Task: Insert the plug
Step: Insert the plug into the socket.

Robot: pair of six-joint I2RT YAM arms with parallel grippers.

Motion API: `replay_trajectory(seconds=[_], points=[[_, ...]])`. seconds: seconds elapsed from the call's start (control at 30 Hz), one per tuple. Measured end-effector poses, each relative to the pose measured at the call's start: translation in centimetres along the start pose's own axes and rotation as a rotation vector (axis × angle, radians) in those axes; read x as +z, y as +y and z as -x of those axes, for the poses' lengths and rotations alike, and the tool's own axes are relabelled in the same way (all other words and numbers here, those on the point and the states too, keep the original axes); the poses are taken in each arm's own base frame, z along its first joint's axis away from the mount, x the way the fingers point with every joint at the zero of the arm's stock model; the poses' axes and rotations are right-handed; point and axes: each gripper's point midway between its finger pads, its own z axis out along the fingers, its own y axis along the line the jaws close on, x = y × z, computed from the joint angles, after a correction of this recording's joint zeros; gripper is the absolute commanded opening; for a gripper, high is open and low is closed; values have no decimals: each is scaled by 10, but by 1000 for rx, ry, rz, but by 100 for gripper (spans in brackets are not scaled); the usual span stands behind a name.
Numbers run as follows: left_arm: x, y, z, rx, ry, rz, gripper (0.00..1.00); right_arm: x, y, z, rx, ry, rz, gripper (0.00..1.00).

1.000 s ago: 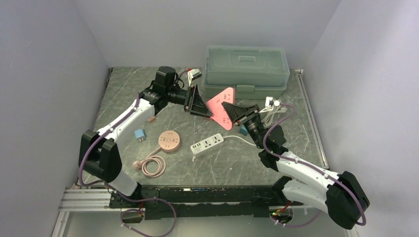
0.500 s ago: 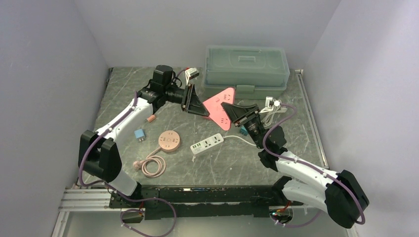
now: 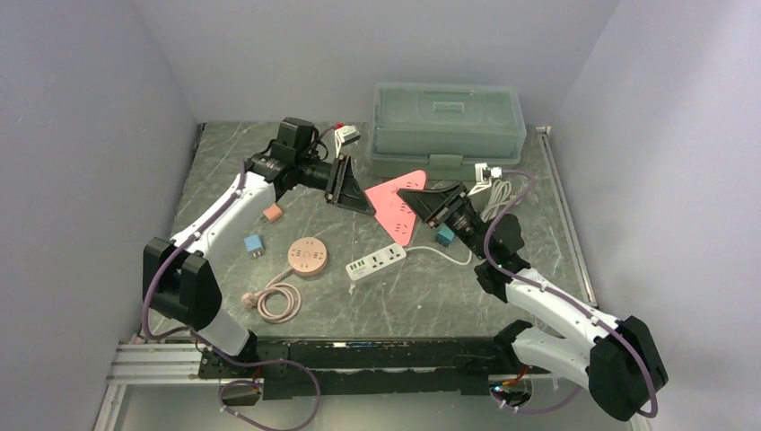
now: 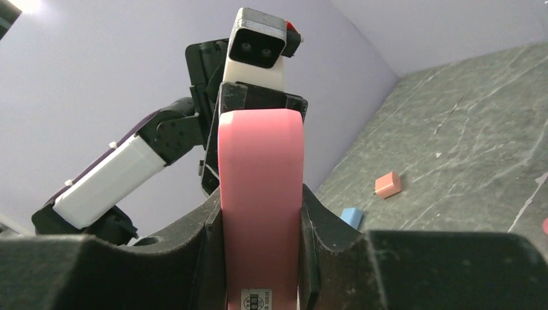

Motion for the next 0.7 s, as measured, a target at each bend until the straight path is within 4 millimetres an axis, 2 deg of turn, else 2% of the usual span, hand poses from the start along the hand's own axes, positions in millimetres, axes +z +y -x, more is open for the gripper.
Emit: replay_trajectory(seconds=[0.03, 0.07, 0.2, 0.27, 0.33, 0.37, 0.4, 0.47, 0.6, 0.7], points=[[-1, 0, 0, 1, 3, 4, 40, 0, 0, -1, 9, 8, 3, 0], [-1, 1, 0, 4, 7, 11, 45, 0, 0, -2, 16, 10, 3, 0], [-1, 15, 5, 26, 22, 100, 51, -15, -13, -10, 68, -8, -27, 0], [0, 32, 9, 53, 38, 169, 55, -35, -34, -23, 133, -27, -90, 0], [-3, 52, 10, 78, 63, 241, 72, -60, -61, -41, 208, -43, -187, 0], [-4, 62, 9, 90, 77, 276, 96, -73, -76, -52, 245, -48, -245, 0], [-7, 75, 8, 94, 94, 322, 100, -86, -91, -60, 278, -60, -312, 0], [-11, 92, 5, 117, 121, 379, 100, -103, -112, -70, 327, -86, -422, 0], [-22, 127, -10, 204, 202, 489, 100, -115, -124, -59, 395, -193, -520, 0], [-31, 155, -33, 274, 295, 550, 100, -124, -139, -55, 455, -261, -602, 0]])
